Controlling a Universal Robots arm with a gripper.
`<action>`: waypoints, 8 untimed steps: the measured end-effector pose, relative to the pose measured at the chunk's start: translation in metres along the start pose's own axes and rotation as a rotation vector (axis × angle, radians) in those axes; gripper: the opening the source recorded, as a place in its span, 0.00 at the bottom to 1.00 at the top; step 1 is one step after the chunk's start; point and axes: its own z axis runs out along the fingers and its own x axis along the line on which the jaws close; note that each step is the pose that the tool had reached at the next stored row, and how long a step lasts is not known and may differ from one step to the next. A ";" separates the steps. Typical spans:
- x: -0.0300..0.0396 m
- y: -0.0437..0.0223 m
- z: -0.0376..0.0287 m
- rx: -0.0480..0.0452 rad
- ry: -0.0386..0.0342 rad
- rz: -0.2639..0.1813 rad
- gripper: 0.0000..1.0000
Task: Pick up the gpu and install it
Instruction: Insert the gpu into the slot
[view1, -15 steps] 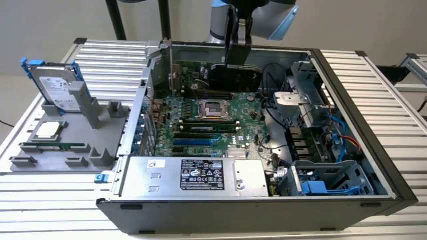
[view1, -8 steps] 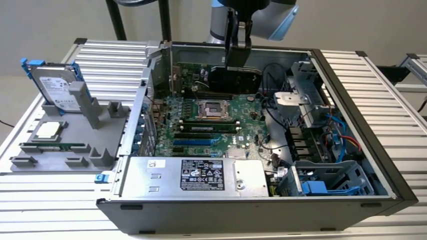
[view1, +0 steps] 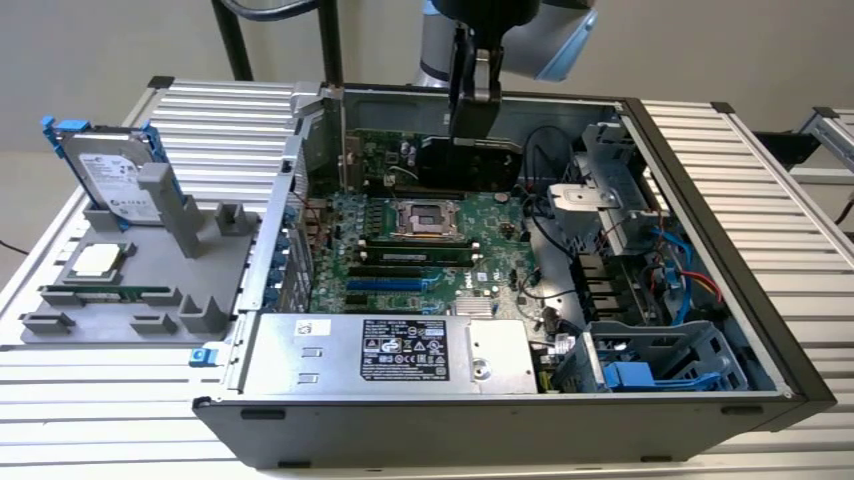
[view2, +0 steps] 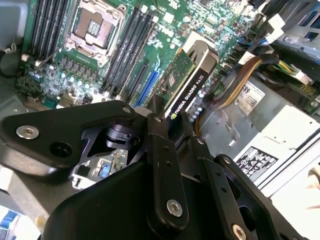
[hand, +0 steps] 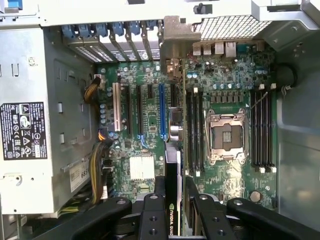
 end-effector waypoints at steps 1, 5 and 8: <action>-0.0001 0.0000 0.0005 0.0000 0.0006 0.000 0.00; -0.0002 0.0000 0.0026 0.0002 0.0030 0.000 0.00; -0.0003 0.0000 0.0042 0.0002 0.0048 0.000 0.00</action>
